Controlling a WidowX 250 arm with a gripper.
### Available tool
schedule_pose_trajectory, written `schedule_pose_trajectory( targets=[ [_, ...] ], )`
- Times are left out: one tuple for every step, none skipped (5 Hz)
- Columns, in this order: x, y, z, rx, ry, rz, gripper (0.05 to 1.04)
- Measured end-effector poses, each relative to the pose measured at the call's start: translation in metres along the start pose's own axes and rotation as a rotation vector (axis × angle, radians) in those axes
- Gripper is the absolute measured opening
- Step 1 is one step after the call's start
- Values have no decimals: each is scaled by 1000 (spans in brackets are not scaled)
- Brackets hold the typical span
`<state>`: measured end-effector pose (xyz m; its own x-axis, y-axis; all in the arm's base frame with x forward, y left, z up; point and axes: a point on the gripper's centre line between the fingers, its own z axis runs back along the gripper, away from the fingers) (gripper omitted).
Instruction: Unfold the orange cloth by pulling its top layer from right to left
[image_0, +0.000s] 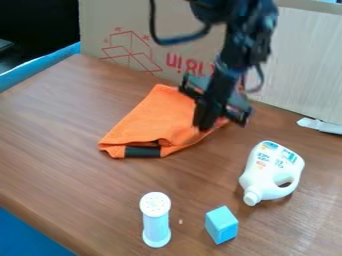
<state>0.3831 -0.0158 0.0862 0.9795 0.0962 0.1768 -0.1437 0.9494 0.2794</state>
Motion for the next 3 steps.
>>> schedule_pose_trajectory(
  targets=[
    [-1,16,21,-114,-12,44,59],
    [-10,39,33,-208,-18,76,59],
    [-24,62,26,-254,6,117,59]
  ],
)
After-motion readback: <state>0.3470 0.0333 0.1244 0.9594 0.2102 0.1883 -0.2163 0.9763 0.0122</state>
